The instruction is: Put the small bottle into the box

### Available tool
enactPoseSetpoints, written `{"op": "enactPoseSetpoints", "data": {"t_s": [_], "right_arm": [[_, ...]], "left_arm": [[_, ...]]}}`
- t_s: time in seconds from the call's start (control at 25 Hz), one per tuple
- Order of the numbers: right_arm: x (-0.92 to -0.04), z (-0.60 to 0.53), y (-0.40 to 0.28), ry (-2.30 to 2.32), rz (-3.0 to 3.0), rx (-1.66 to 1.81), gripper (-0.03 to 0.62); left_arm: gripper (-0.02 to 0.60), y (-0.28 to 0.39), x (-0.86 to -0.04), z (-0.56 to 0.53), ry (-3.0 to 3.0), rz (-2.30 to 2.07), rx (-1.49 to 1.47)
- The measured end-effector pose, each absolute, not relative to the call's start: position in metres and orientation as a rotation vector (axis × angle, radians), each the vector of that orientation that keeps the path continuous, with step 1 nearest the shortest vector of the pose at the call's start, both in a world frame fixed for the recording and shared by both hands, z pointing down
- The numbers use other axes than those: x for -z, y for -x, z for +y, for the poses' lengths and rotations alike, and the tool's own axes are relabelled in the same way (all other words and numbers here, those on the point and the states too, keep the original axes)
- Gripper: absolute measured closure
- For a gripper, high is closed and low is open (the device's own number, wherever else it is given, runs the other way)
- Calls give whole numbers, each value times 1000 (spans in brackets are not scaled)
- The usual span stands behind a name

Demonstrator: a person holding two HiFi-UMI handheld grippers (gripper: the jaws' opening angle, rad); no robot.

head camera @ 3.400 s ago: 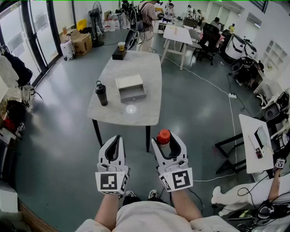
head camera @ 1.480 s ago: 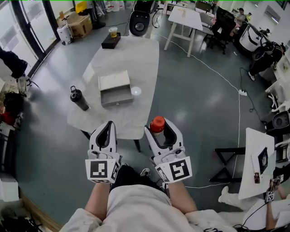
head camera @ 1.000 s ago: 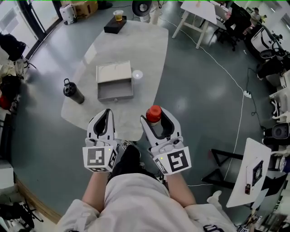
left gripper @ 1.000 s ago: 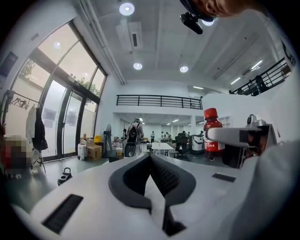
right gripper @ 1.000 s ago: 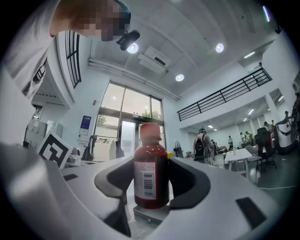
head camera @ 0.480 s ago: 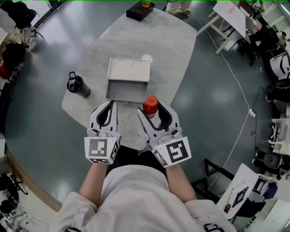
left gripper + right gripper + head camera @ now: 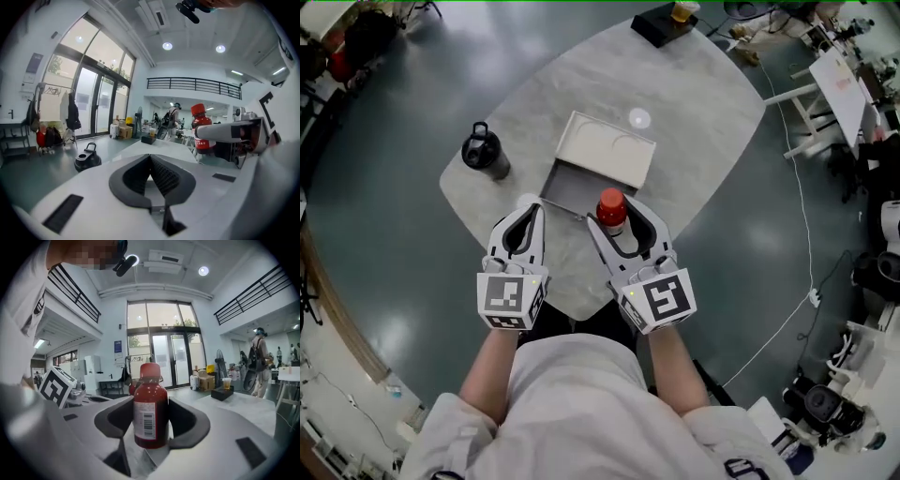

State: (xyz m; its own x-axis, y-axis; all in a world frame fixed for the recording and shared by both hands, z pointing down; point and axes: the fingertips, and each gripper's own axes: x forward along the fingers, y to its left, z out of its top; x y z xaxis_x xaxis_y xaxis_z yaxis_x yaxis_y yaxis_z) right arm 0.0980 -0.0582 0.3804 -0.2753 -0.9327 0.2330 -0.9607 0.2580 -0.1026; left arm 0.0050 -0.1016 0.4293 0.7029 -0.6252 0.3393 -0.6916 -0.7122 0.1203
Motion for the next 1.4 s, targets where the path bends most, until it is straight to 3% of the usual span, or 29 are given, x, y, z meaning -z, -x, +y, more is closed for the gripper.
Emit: {"op": "enactPoseSetpoints", "data": {"t_s": [0.56, 1.4], "right_arm": [[-487, -120, -73, -1199, -2412, -416, 359], [-647, -135, -48, -645, -2074, -527, 359]], "left_arm": [[560, 36, -502, -107, -2297, -1384, -410], [560, 58, -630, -105, -1911, -1395, -451]]}}
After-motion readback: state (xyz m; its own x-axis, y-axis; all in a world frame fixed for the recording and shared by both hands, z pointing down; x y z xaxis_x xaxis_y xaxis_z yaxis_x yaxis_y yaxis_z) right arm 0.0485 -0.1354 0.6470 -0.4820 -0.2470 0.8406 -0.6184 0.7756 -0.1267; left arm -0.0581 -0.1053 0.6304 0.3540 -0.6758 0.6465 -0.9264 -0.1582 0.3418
